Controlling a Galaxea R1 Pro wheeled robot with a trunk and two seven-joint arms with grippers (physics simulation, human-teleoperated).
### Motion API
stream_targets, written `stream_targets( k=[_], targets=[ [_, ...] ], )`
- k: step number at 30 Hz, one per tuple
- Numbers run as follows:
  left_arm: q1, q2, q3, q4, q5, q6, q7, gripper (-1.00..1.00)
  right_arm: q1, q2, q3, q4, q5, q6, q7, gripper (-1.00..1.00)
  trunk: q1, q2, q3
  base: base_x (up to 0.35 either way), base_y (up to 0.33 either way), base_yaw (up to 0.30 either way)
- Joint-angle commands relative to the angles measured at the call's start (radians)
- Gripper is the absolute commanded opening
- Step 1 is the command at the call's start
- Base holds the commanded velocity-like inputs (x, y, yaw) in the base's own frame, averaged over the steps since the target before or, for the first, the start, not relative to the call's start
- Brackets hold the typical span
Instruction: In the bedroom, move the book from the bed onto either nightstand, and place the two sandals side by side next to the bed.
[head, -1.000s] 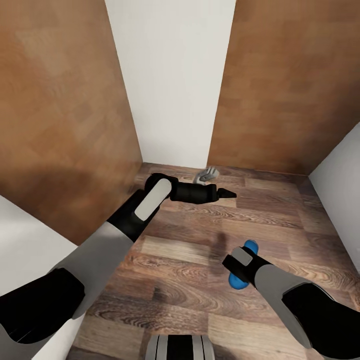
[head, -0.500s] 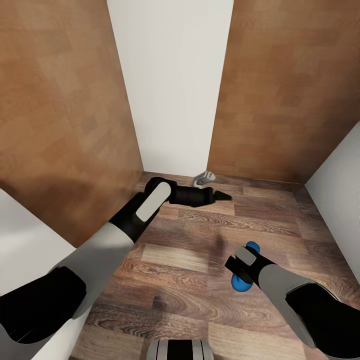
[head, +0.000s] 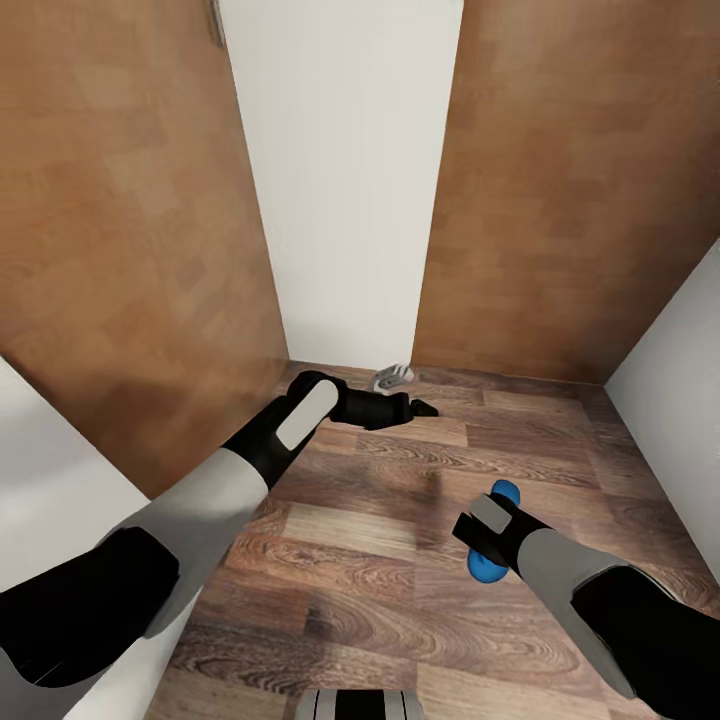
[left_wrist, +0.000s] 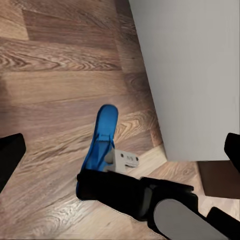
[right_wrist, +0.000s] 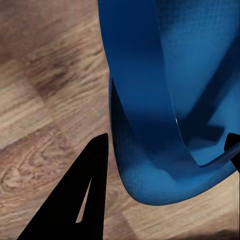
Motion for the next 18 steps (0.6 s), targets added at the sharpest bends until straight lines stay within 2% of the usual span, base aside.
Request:
stream_targets(
  k=[1, 4, 10, 12, 18],
  targets=[
    [-0.001, 0.0, 0.0, 0.008, -0.011, 0.002, 0.003, 1.0, 0.0, -0.001, 0.013, -0.001, -0.003, 0.006, -0.002, -1.0, -0.001, 0.0, 0.003, 0.0, 0.0, 0.0],
    [-0.001, 0.0, 0.0, 0.052, -0.019, -0.002, 0.044, 1.0, 0.0, -0.007, 0.046, 0.002, -0.004, 0.006, 0.0, -1.0, -0.002, 0.001, 0.015, 0.0, 0.0, 0.0],
    [-0.001, 0.0, 0.0, 0.122, -0.025, -0.022, 0.065, 1.0, 0.0, -0.028, 0.059, 0.003, -0.004, 0.006, 0.002, -1.0, -0.005, 0.002, 0.038, 0.0, 0.0, 0.0],
    [-0.001, 0.0, 0.0, 0.171, -0.045, -0.031, 0.07, 1.0, 0.0, -0.055, 0.063, 0.003, -0.003, 0.007, 0.004, -1.0, -0.006, 0.003, 0.046, 0.0, 0.0, 0.0],
    [-0.001, 0.0, 0.002, 0.213, -0.094, -0.034, 0.071, 1.0, 0.0, -0.079, 0.064, 0.004, -0.003, 0.007, 0.007, -1.0, -0.008, 0.004, 0.069, 0.0, 0.0, 0.0]
  ],
)
